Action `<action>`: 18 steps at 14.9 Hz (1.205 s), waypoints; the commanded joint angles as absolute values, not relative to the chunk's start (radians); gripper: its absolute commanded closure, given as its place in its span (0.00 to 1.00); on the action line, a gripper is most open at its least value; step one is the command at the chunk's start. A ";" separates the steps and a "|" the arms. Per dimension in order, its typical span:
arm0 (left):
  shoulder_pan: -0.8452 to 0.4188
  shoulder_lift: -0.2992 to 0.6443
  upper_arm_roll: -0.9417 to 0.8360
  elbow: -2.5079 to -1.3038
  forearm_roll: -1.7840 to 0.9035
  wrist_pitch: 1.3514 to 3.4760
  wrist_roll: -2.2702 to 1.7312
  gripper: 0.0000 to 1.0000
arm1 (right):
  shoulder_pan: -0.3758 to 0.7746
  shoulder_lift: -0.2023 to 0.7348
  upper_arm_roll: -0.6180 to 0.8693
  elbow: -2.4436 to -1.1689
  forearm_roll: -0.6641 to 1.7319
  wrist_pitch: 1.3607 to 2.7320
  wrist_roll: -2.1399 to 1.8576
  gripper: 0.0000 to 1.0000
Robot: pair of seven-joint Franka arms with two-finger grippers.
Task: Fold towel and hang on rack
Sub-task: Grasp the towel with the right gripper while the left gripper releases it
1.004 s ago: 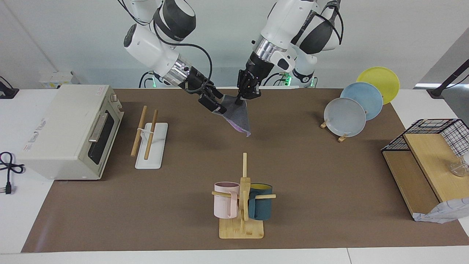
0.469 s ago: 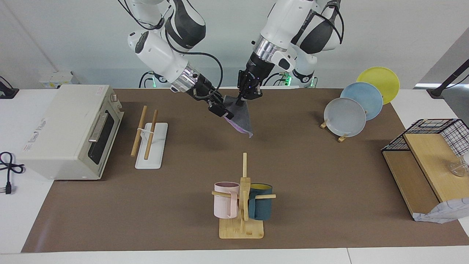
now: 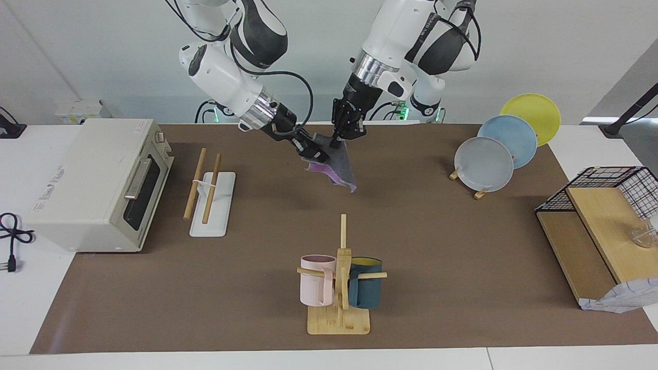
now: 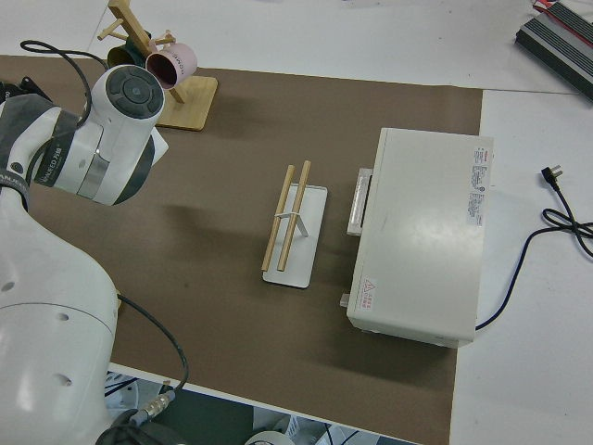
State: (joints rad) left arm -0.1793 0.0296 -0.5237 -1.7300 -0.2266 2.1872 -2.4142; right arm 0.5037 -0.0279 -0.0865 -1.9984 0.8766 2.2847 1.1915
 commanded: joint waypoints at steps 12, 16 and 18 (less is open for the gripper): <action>-0.083 -0.025 -0.506 -1.824 -0.181 2.186 -2.044 0.00 | 0.361 -0.043 -0.091 -2.006 0.359 2.019 0.675 1.00; 0.050 -0.034 -0.505 -1.851 -0.184 2.131 -1.662 0.00 | 0.260 -0.051 -0.089 -2.006 0.128 1.910 0.514 1.00; 0.104 -0.038 -0.505 -1.861 -0.186 2.112 -1.487 0.00 | 0.195 -0.051 -0.091 -2.008 0.080 1.901 0.395 1.00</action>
